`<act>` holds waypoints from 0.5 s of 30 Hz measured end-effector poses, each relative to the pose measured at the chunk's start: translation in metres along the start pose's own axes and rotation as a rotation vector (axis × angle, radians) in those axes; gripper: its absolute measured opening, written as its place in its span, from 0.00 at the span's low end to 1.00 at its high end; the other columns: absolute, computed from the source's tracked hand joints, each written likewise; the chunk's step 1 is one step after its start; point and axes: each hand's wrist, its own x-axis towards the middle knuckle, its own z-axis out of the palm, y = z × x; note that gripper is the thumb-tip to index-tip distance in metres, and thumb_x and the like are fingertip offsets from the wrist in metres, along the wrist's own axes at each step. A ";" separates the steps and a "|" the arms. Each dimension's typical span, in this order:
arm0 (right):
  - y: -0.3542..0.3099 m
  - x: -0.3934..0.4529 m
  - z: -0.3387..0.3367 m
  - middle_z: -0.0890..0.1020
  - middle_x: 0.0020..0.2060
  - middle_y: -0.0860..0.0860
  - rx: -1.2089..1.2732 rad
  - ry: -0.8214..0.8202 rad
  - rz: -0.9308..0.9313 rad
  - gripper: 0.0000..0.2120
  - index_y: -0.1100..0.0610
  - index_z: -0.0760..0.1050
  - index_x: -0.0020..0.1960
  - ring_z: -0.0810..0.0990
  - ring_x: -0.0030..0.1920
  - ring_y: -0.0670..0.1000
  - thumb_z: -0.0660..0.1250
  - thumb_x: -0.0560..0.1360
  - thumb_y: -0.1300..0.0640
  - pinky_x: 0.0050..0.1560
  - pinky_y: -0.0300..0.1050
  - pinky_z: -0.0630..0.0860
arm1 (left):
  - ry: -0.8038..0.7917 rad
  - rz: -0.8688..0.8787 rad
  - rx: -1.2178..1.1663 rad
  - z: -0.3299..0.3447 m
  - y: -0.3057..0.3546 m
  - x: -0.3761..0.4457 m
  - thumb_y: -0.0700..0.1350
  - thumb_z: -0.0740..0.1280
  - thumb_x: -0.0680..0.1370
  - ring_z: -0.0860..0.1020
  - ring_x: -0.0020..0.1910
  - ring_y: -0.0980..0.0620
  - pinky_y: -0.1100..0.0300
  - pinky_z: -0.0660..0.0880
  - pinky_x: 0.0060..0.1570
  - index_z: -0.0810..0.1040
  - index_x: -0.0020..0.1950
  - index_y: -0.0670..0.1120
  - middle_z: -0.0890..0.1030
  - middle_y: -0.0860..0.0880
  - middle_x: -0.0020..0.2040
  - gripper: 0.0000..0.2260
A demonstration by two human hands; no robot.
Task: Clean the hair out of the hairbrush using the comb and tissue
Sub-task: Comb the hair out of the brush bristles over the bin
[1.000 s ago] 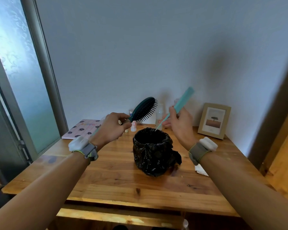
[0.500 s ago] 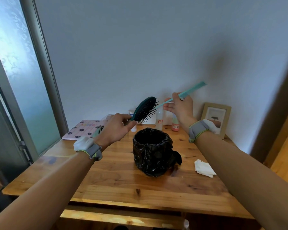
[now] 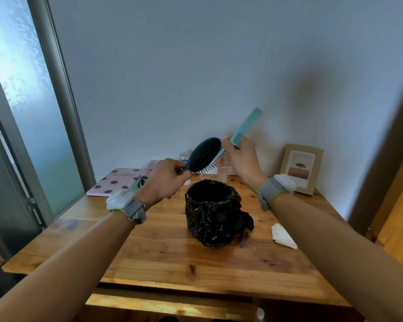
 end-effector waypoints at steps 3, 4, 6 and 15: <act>0.010 -0.010 -0.002 0.78 0.39 0.59 -0.183 -0.076 -0.079 0.02 0.59 0.71 0.50 0.82 0.29 0.52 0.62 0.82 0.61 0.33 0.43 0.82 | -0.019 0.009 0.035 -0.001 0.002 0.001 0.43 0.64 0.75 0.70 0.17 0.50 0.55 0.73 0.19 0.79 0.38 0.42 0.78 0.35 0.34 0.08; 0.012 -0.013 -0.004 0.79 0.41 0.59 -0.258 -0.107 -0.101 0.02 0.59 0.72 0.51 0.83 0.31 0.54 0.62 0.81 0.60 0.35 0.45 0.83 | -0.019 0.010 0.043 -0.002 0.003 0.001 0.42 0.64 0.75 0.70 0.17 0.50 0.56 0.73 0.19 0.78 0.36 0.45 0.77 0.38 0.31 0.08; 0.015 -0.017 -0.007 0.81 0.41 0.58 -0.367 -0.146 -0.138 0.05 0.60 0.73 0.53 0.84 0.34 0.57 0.63 0.81 0.58 0.39 0.47 0.84 | -0.013 0.017 0.079 -0.003 0.005 0.003 0.40 0.65 0.74 0.72 0.19 0.52 0.57 0.74 0.22 0.76 0.32 0.50 0.75 0.45 0.27 0.11; -0.015 -0.030 0.002 0.80 0.38 0.44 -0.185 0.065 -0.520 0.09 0.49 0.74 0.45 0.83 0.34 0.51 0.60 0.81 0.60 0.40 0.44 0.82 | -0.058 0.039 0.240 -0.006 0.010 0.011 0.38 0.64 0.74 0.67 0.26 0.50 0.58 0.65 0.30 0.72 0.32 0.49 0.72 0.49 0.27 0.12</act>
